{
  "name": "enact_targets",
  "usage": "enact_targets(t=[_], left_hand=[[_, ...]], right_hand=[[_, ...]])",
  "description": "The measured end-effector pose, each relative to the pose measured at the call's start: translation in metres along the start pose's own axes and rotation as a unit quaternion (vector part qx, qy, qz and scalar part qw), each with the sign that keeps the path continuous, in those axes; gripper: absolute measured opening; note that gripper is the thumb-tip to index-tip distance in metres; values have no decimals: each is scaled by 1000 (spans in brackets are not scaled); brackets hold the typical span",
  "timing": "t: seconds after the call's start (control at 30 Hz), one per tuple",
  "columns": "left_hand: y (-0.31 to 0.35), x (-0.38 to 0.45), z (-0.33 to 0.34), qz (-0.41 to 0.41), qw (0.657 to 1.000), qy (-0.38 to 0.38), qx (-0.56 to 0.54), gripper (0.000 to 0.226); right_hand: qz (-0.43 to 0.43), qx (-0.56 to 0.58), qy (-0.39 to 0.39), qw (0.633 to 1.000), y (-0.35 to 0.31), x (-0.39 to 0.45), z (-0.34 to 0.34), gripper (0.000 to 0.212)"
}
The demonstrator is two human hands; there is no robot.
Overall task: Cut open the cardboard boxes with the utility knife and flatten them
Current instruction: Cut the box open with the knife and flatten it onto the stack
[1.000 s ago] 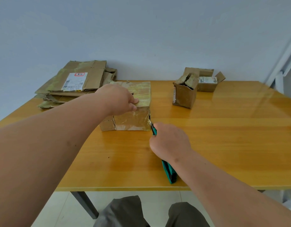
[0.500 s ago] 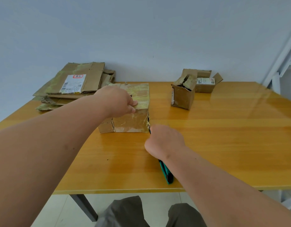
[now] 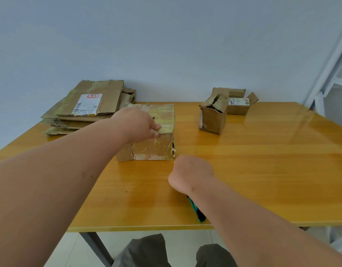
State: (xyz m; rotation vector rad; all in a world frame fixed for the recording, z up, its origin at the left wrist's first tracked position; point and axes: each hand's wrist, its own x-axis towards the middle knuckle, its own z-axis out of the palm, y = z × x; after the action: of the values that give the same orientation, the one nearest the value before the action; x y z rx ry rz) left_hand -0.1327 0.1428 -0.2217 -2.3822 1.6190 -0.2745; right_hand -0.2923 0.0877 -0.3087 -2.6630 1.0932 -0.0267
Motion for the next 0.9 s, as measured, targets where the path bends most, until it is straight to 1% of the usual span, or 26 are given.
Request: enact_targets(t=[0.1, 0.2, 0.33, 0.57, 0.73, 0.9], left_hand=[[-1, 2, -1, 4, 1000, 0, 3, 42], [-1, 4, 0, 8, 1000, -1, -1, 42], [-2, 4, 0, 10, 1000, 4, 0, 43], [-2, 3, 2, 9, 1000, 11, 1, 43], [-2, 4, 2, 11, 1000, 7, 6, 43], [-4, 5, 3, 11, 1000, 10, -5, 43]], right_hand=[[5, 23, -4, 1000, 7, 2, -1, 13], [-7, 51, 16, 999, 17, 1, 1, 12], [-32, 44, 58, 997, 18, 3, 4, 13], [-51, 24, 70, 996, 15, 7, 5, 13], [-41, 11, 41, 998, 11, 8, 0, 11], [-33, -10, -6, 999, 6, 8, -8, 12]])
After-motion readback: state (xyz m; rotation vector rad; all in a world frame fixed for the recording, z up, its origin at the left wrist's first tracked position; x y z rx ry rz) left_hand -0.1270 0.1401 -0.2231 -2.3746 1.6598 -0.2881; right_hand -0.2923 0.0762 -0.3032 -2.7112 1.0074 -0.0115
